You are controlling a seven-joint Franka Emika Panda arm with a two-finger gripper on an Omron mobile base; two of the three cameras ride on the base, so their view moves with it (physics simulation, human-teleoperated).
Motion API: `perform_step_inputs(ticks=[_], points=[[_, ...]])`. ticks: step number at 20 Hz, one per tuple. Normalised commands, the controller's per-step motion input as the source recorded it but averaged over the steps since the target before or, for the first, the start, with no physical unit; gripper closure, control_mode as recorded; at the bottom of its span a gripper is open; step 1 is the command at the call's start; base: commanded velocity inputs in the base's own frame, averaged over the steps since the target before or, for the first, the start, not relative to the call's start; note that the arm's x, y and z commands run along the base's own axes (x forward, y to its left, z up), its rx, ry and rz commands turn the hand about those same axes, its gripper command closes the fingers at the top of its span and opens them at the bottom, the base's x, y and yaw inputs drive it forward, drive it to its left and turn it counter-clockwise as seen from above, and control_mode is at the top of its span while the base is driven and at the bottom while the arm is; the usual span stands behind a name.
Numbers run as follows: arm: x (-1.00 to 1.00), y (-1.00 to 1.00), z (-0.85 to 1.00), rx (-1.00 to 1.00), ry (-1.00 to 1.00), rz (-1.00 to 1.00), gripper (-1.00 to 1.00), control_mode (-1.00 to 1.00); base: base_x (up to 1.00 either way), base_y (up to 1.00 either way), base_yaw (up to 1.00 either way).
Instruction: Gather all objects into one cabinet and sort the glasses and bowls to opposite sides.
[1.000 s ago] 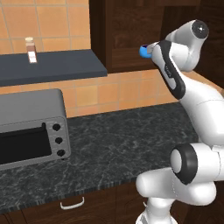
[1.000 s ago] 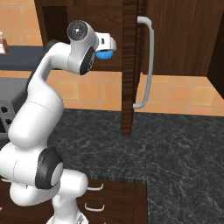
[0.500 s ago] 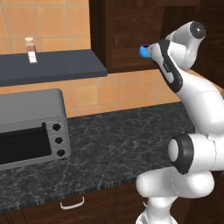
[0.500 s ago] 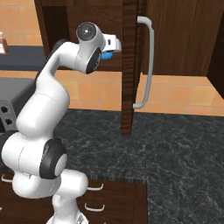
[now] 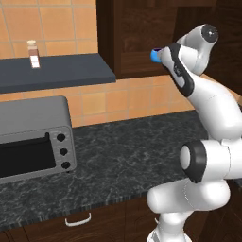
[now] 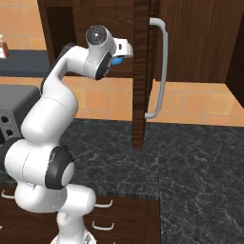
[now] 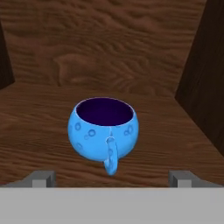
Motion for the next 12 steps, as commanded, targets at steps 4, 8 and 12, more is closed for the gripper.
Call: perform_step_inputs(ticks=[4,8,12], points=[[0.31,0.00,-0.06,0.00,0.02,0.00,-1.00,-1.00,0.00,0.00,0.00],[0.15,0.00,-0.11,0.00,0.02,0.00,-1.00,-1.00,0.00,0.00,0.00],[0.08,0.00,-0.24,0.00,0.04,0.02,-1.00,-1.00,0.00,0.00,0.00]])
